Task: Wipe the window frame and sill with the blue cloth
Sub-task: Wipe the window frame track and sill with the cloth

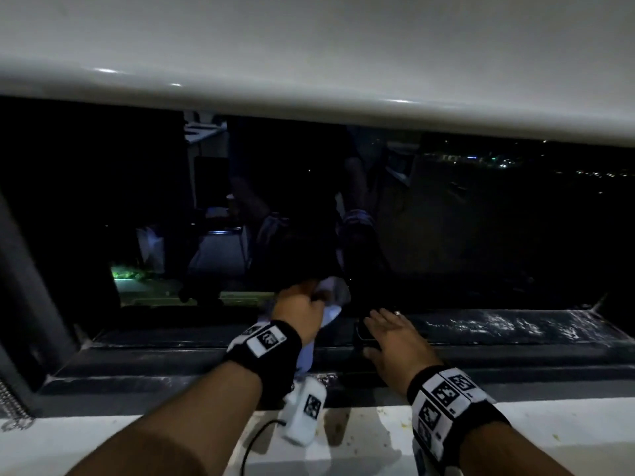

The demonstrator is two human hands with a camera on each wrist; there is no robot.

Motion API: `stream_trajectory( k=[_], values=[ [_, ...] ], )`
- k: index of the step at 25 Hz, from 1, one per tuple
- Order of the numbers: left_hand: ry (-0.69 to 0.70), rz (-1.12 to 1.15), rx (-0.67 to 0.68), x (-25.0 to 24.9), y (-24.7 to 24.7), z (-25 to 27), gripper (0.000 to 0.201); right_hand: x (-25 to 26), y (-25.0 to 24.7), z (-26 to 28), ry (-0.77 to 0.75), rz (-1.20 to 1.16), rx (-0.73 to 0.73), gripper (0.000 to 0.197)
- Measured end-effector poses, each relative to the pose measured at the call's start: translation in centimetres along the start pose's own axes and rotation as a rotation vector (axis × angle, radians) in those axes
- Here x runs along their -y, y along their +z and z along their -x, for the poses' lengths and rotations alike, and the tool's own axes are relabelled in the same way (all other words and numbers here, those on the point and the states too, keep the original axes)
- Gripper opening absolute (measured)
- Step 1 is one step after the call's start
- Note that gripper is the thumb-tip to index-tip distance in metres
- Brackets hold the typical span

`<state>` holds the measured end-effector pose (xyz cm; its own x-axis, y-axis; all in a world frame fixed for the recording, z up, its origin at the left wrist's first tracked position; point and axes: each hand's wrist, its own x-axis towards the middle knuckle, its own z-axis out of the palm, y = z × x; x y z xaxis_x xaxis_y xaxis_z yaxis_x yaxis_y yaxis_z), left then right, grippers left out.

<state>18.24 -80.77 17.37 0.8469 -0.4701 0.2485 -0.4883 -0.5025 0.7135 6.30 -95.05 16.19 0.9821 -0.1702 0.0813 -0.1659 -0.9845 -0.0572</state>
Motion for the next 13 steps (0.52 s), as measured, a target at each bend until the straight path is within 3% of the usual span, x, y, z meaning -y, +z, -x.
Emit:
stream_trajectory(
  k=[2,4,8,11,13],
  values=[
    [0.051,-0.117,0.097,-0.7,1.6,-0.5,0.029,0.0,0.1,0.0,-0.006,-0.006,-0.012,0.059],
    [0.162,-0.095,0.168,-0.7,3.4,1.1,0.028,-0.1,0.3,0.0,-0.015,-0.042,-0.037,0.059],
    [0.270,0.028,0.112,0.2,3.6,4.2,0.024,-0.3,0.4,-0.1,-0.018,-0.078,-0.024,0.063],
    [0.228,0.068,0.236,0.5,2.6,5.1,0.023,-0.4,0.3,-0.1,-0.014,-0.043,0.039,0.063],
    [0.176,0.035,0.161,0.4,1.7,4.8,0.022,-0.3,0.2,-0.1,-0.004,-0.030,0.025,0.061]
  ],
)
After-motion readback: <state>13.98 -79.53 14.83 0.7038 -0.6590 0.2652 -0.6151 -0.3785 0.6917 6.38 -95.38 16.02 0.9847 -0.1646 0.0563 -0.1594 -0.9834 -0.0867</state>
